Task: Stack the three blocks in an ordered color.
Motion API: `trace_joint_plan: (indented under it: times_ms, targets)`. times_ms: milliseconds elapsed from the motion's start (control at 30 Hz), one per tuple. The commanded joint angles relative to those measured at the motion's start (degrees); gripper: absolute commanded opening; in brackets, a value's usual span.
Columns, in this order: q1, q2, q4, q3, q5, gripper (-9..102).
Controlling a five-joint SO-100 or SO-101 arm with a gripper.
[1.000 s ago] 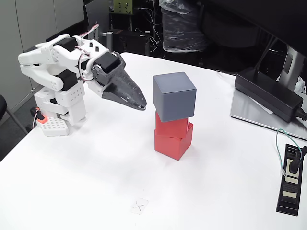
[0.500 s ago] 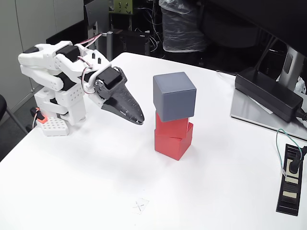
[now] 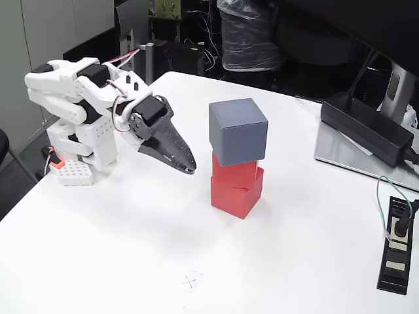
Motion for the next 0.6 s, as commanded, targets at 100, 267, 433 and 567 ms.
trace_joint_plan:
  times_ms: [100,267,433,567]
  targets:
    - [-10.11,0.53,-0.44,-0.18,0.62,1]
    - [-16.79,0.44,-0.44,-0.18,0.00,1]
    - [-17.58,0.44,-0.44,-0.18,0.35,1]
    - [-17.67,0.44,-0.44,-0.18,0.18,1]
